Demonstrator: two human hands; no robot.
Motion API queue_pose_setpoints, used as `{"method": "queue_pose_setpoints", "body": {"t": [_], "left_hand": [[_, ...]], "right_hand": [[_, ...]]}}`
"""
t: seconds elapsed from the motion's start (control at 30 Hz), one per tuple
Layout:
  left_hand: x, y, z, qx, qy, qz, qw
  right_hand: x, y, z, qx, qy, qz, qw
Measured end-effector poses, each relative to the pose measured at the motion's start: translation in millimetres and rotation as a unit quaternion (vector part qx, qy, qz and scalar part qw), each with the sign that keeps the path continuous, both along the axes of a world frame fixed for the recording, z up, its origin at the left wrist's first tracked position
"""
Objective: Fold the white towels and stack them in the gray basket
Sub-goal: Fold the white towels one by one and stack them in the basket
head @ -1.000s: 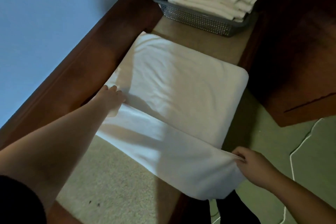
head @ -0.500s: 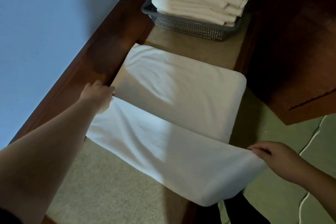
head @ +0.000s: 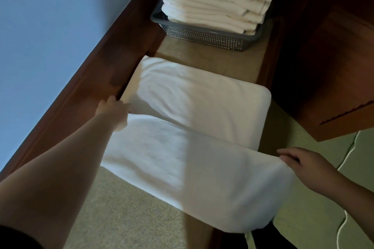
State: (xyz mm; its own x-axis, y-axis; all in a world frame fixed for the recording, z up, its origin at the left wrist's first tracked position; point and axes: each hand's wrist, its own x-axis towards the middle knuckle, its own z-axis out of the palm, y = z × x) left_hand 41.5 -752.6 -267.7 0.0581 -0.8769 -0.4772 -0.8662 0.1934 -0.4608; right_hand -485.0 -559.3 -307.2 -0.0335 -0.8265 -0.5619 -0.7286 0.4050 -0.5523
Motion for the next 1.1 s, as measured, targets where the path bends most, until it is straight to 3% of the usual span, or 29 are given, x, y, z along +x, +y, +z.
{"method": "queue_pose_setpoints", "body": {"t": [0.1, 0.2, 0.33, 0.6, 0.87, 1.0, 1.1], "left_hand": [[-21, 5, -11, 0.063, 0.025, -0.029, 0.997], [-31, 7, -19, 0.046, 0.043, -0.048, 0.997], [-28, 2, -15, 0.027, -0.039, -0.067, 0.997], [-12, -27, 1, -0.064, -0.021, -0.060, 0.996], [-10, -31, 1, -0.060, -0.052, -0.026, 0.996], [-10, -30, 10, -0.102, -0.026, -0.039, 0.994], [-15, -10, 4, -0.140, 0.085, 0.050, 0.985]], "right_hand": [[3, -2, -4, 0.030, 0.001, 0.034, 0.999], [-1, 1, -9, 0.071, 0.024, 0.097, 0.992], [-10, 3, -14, 0.070, 0.086, 0.148, 0.983], [-12, -7, -13, 0.003, 0.065, 0.058, 0.996], [-22, -11, -24, -0.024, 0.083, 0.052, 0.995], [-21, -13, -23, -0.050, 0.082, 0.041, 0.995], [-13, -7, -22, -0.058, 0.116, 0.042, 0.991]]}}
